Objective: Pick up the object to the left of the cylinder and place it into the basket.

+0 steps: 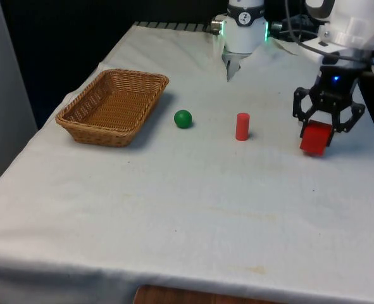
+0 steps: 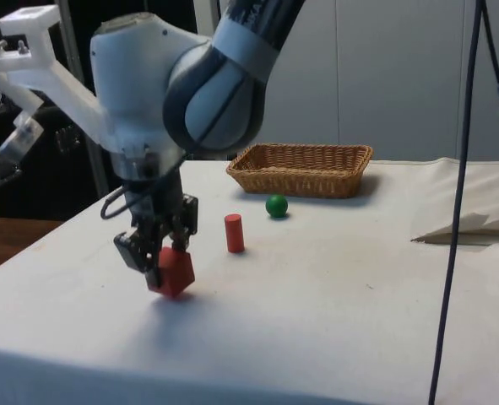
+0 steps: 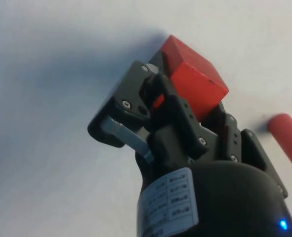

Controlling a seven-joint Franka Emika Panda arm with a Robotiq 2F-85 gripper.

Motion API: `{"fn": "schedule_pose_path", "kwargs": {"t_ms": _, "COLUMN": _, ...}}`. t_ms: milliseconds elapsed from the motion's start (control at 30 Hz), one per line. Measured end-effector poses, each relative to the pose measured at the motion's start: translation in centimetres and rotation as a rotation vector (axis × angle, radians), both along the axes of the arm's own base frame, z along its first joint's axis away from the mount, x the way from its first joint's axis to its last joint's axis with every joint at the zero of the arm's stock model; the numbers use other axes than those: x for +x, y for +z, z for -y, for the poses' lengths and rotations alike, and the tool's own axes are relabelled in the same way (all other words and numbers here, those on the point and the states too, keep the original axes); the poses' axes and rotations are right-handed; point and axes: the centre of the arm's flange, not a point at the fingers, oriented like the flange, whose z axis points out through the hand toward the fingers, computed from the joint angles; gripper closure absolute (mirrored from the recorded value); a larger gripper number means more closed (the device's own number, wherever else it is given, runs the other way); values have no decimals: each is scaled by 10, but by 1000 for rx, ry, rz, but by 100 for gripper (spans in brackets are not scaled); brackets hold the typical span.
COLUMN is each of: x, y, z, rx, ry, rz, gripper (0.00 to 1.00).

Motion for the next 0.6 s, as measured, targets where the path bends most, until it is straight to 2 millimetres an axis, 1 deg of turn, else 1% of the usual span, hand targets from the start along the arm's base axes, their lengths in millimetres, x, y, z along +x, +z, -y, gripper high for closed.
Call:
{"fn": "schedule_pose_path", "kwargs": {"t_ms": 133, "x": 1, "y": 13, "z": 9, "rx": -8, "ry": -9, "rz": -7, "gripper": 98}}
{"fn": "schedule_pose_path", "kwargs": {"t_ms": 267, "x": 1, "y": 20, "z": 15, "rx": -13, "ry": -17, "rz": -8, "gripper": 98}}
{"fn": "schedule_pose_path", "kwargs": {"t_ms": 367, "x": 4, "y": 32, "z": 26, "rx": -21, "ry": -29, "rz": -11, "gripper": 98}}
{"fn": "schedule_pose_path", "kwargs": {"t_ms": 467, "x": 4, "y": 34, "z": 28, "rx": -23, "ry": -30, "rz": -12, "gripper": 98}}
{"fn": "schedule_pose_path", "kwargs": {"t_ms": 500, "x": 4, "y": 39, "z": 33, "rx": -26, "ry": -34, "rz": -14, "gripper": 98}}
{"fn": "schedule_pose_path", "kwargs": {"t_ms": 600, "x": 5, "y": 44, "z": 43, "rx": -28, "ry": -40, "rz": -15, "gripper": 98}}
